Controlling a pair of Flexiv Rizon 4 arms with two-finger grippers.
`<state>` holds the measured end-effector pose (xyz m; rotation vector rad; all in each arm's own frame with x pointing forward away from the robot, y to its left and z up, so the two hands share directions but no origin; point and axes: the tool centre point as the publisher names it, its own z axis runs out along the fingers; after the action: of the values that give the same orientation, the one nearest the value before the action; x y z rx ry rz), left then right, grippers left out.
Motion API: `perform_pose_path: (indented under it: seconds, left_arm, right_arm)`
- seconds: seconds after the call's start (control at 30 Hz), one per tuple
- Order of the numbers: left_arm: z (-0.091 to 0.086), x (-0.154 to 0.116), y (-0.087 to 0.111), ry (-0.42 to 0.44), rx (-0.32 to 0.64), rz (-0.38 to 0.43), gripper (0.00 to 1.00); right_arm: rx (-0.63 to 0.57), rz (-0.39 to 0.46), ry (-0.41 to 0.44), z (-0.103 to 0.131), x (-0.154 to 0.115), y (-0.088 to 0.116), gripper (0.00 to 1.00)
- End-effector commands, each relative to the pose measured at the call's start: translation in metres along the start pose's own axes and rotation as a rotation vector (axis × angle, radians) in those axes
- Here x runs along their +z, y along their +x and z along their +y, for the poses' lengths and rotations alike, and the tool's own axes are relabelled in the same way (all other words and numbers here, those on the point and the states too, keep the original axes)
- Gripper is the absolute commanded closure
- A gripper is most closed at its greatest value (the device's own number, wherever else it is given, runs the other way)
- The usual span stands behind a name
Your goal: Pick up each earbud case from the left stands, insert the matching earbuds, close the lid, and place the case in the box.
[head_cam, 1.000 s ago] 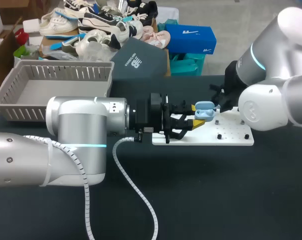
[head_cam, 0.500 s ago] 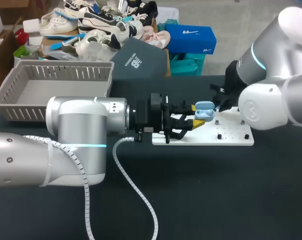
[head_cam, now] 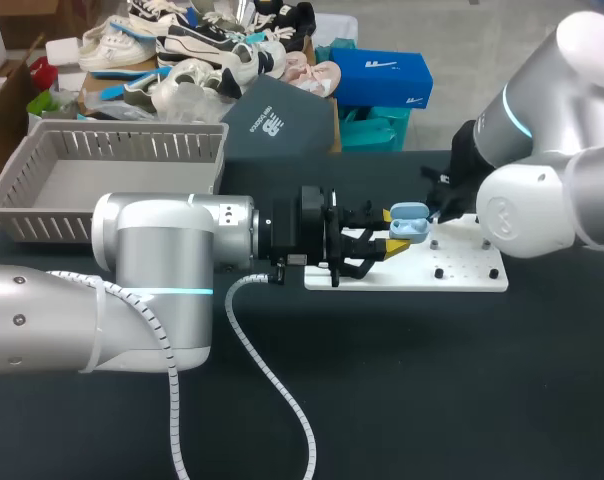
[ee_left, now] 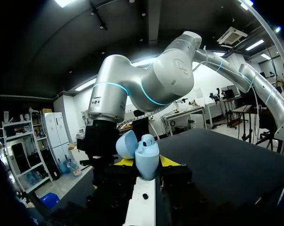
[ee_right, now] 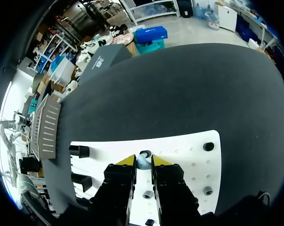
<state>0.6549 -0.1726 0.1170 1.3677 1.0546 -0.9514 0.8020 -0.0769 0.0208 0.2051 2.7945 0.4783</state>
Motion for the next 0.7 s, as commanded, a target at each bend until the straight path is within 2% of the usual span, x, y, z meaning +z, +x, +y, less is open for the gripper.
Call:
perform_pose_path:
  seconds: [0.03, 0.43, 0.7]
  left_arm:
    - [-0.001, 0.0, 0.001, -0.003, 0.001, -0.002, 1.0]
    - [-0.001, 0.0, 0.001, -0.003, 0.001, -0.002, 1.0]
    - [-0.001, 0.0, 0.001, -0.003, 0.001, -0.002, 1.0]
  right_arm:
    - [0.004, -0.001, 0.004, 0.0, -0.001, 0.0, 1.0]
    - [-0.004, -0.024, -0.007, 0.002, -0.017, 0.009, 1.0]
    - [-0.04, -0.072, 0.014, -0.003, -0.041, 0.02, 1.0]
